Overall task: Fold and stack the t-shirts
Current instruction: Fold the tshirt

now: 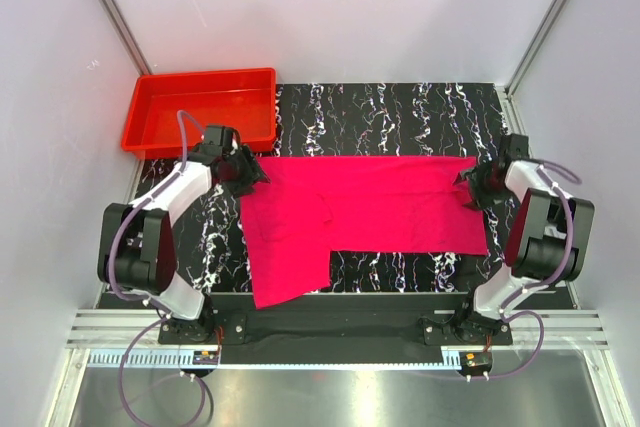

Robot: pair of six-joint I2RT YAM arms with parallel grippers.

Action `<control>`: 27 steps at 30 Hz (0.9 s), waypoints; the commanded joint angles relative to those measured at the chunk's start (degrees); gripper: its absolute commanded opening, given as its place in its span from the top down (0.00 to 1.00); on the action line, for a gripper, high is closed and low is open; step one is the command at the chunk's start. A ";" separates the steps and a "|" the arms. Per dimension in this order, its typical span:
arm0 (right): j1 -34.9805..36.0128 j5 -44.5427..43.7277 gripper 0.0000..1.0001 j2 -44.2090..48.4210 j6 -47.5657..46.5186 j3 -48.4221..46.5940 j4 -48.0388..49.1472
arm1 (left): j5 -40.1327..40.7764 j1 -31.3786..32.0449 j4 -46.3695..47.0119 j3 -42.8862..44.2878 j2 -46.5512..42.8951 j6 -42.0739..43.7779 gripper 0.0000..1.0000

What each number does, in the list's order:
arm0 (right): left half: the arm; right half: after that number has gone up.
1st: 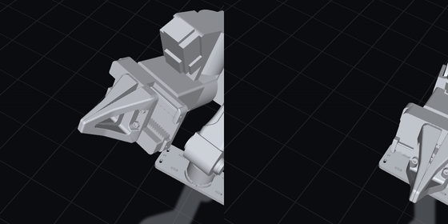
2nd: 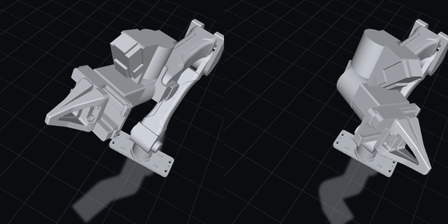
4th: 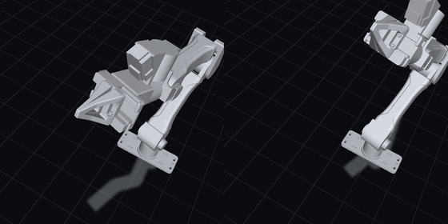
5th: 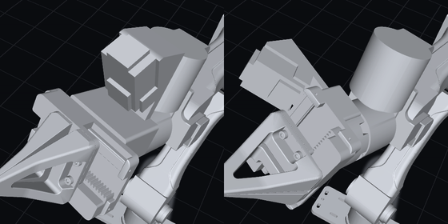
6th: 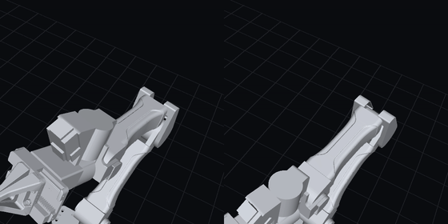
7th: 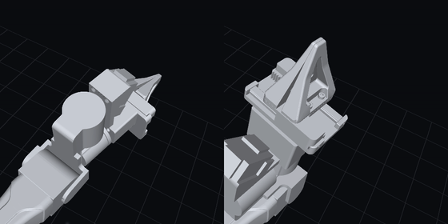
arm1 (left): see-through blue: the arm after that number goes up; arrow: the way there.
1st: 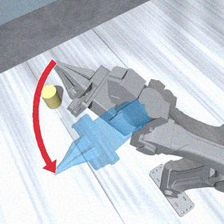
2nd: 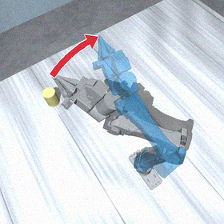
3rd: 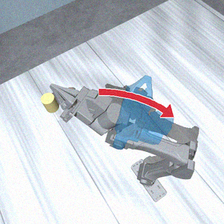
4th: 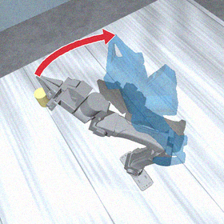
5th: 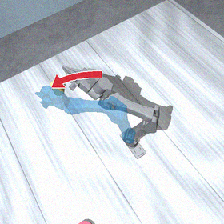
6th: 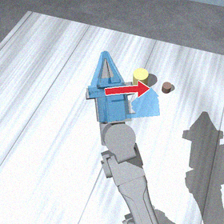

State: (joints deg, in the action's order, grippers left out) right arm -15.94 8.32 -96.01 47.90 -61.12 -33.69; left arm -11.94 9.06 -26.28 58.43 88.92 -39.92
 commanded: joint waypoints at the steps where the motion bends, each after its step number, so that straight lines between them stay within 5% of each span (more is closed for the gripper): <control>1: -0.40 0.74 0.32 5.47 14.49 5.30 14.86 | -2.65 1.22 4.57 0.72 1.16 -1.21 0.44; 8: -1.28 0.30 0.33 6.62 21.70 13.39 25.95 | -2.21 2.28 5.80 0.63 3.62 -1.30 0.44; 13: -1.72 -0.85 0.44 6.36 29.00 18.40 35.06 | -1.77 2.28 6.33 0.89 5.11 -1.47 0.45; 25: -1.99 -6.47 0.59 4.34 33.05 19.82 35.72 | 0.87 2.28 3.52 4.05 10.21 -0.60 0.45; 27: -1.99 -5.95 0.69 3.28 31.57 18.33 33.97 | 0.96 2.28 3.17 4.14 11.09 -0.60 0.45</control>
State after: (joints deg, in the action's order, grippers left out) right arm -17.63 5.32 -91.81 79.79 -41.21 0.75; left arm -12.34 11.25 -23.05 60.42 99.11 -40.80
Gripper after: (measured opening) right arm 0.344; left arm 0.550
